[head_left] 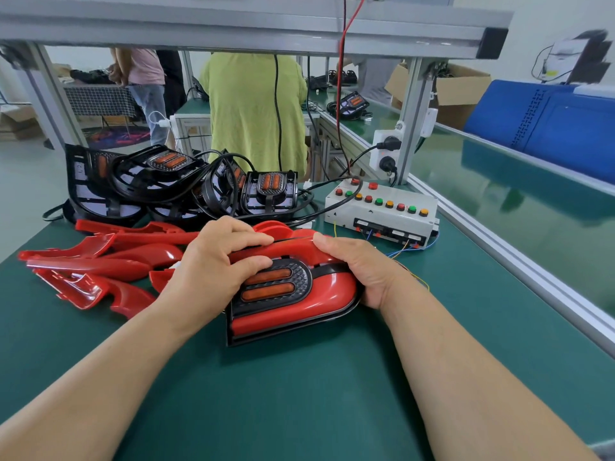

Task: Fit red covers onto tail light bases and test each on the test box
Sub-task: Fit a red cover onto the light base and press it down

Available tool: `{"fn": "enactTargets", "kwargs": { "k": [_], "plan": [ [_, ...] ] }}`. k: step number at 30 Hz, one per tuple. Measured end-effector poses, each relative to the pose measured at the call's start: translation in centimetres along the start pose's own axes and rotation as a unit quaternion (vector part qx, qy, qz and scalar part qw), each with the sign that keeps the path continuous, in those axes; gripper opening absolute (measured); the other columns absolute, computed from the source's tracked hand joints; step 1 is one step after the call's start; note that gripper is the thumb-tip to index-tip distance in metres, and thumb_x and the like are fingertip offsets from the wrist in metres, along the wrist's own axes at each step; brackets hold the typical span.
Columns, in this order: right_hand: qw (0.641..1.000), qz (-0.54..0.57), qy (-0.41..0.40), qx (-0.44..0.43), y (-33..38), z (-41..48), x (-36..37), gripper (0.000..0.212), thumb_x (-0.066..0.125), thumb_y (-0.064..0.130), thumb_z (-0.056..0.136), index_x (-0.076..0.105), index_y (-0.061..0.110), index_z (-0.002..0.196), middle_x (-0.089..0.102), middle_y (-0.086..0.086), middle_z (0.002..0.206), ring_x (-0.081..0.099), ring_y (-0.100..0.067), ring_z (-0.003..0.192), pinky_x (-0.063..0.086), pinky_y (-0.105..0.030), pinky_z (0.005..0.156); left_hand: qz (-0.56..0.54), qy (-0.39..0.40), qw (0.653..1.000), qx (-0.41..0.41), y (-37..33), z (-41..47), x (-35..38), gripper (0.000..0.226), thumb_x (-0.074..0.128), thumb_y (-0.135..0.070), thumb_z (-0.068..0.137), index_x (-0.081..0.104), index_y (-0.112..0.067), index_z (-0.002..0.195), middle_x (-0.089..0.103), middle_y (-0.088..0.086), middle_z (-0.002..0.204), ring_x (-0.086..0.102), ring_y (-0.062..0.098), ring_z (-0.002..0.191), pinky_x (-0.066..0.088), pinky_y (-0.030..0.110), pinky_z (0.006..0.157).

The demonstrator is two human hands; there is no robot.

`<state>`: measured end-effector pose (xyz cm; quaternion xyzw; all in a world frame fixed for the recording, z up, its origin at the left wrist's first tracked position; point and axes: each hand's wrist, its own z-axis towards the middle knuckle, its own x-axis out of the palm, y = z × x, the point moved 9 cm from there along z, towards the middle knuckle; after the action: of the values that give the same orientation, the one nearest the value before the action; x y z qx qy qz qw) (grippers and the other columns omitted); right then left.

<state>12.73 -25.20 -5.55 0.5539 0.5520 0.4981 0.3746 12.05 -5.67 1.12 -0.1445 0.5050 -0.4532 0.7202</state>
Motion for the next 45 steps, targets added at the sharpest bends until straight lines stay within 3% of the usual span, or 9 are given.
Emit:
{"fn": "enactTargets", "kwargs": {
  "k": [4,8,10,16,25,31,37,42,45],
  "plan": [
    [0.999,0.029,-0.016,0.018,-0.3,0.4,-0.6,0.073,0.054,0.069,0.082,0.071,0.007,0.117,0.072,-0.018,0.113,0.069,-0.034,0.103,0.057,-0.047,0.091,0.028,-0.019,0.999,0.035,-1.0,-0.1,0.0,0.023,0.073,-0.016,0.088,0.074,-0.027,0.108,0.056,-0.018,0.101,0.052,0.002,0.107,0.035,0.003,0.09],
    [0.997,0.061,-0.046,0.023,-0.7,0.7,-1.2,0.049,0.051,0.059,0.094,0.074,0.015,0.092,0.076,-0.012,0.093,0.073,-0.026,0.081,0.061,-0.039,0.077,0.019,-0.036,0.998,0.051,-1.8,-0.3,-0.3,0.022,0.07,-0.012,0.09,0.073,-0.021,0.109,0.057,-0.015,0.101,0.056,0.002,0.103,0.039,0.005,0.088],
    [0.996,0.068,-0.061,0.023,-0.8,0.7,-1.5,0.039,0.055,0.051,0.095,0.073,0.018,0.088,0.076,-0.008,0.085,0.072,-0.023,0.072,0.061,-0.035,0.069,0.038,-0.028,0.996,0.074,-2.4,-0.5,-0.2,0.026,0.068,-0.007,0.091,0.073,-0.019,0.113,0.056,-0.012,0.101,0.055,0.004,0.103,0.038,0.005,0.089],
    [0.995,0.058,-0.078,0.024,-0.9,0.8,-1.8,0.033,0.058,0.042,0.097,0.072,0.012,0.101,0.076,-0.009,0.087,0.072,-0.024,0.072,0.061,-0.035,0.065,0.093,-0.011,0.986,0.138,-3.6,-0.7,0.1,0.038,0.065,0.006,0.089,0.072,-0.017,0.119,0.051,-0.002,0.095,0.051,0.018,0.098,0.038,0.009,0.092],
    [0.996,0.059,-0.065,0.012,-0.8,0.9,-1.6,0.033,0.055,0.041,0.098,0.072,0.013,0.097,0.076,-0.009,0.083,0.072,-0.023,0.068,0.061,-0.034,0.064,0.073,0.03,0.989,0.126,-3.6,-0.3,0.8,0.034,0.063,0.002,0.092,0.072,-0.015,0.12,0.052,0.001,0.095,0.053,0.018,0.097,0.041,0.014,0.091],
    [0.996,0.065,-0.059,0.013,-0.7,0.9,-1.6,0.034,0.055,0.042,0.098,0.072,0.013,0.097,0.076,-0.009,0.082,0.073,-0.023,0.068,0.061,-0.033,0.061,0.088,0.016,0.987,0.131,-3.9,-0.5,0.7,0.035,0.063,0.004,0.092,0.072,-0.013,0.12,0.051,0.0,0.094,0.051,0.019,0.097,0.041,0.014,0.092],
    [0.996,0.069,-0.047,0.01,-0.7,1.0,-1.5,0.035,0.055,0.044,0.098,0.073,0.014,0.096,0.076,-0.009,0.086,0.072,-0.024,0.073,0.061,-0.036,0.068,0.111,0.004,0.982,0.152,-4.1,-0.8,0.5,0.036,0.063,0.007,0.09,0.072,-0.012,0.12,0.05,-0.001,0.094,0.05,0.02,0.095,0.042,0.016,0.09],
    [0.998,0.066,0.001,0.004,-0.5,0.7,-0.5,0.05,0.052,0.05,0.096,0.069,0.01,0.121,0.073,-0.015,0.11,0.071,-0.029,0.093,0.06,-0.04,0.081,0.104,0.01,0.983,0.148,-3.9,-0.6,0.7,0.037,0.063,0.007,0.09,0.072,-0.014,0.12,0.05,-0.001,0.093,0.049,0.019,0.096,0.042,0.018,0.091],
    [0.998,0.058,0.025,-0.008,-0.3,0.6,-0.3,0.039,0.056,0.045,0.095,0.072,0.015,0.114,0.074,-0.012,0.107,0.072,-0.026,0.09,0.06,-0.037,0.077,0.105,0.013,0.984,0.144,-3.8,-0.5,0.8,0.037,0.063,0.005,0.091,0.071,-0.016,0.121,0.05,-0.003,0.094,0.049,0.018,0.097,0.043,0.019,0.092]
  ]
}}
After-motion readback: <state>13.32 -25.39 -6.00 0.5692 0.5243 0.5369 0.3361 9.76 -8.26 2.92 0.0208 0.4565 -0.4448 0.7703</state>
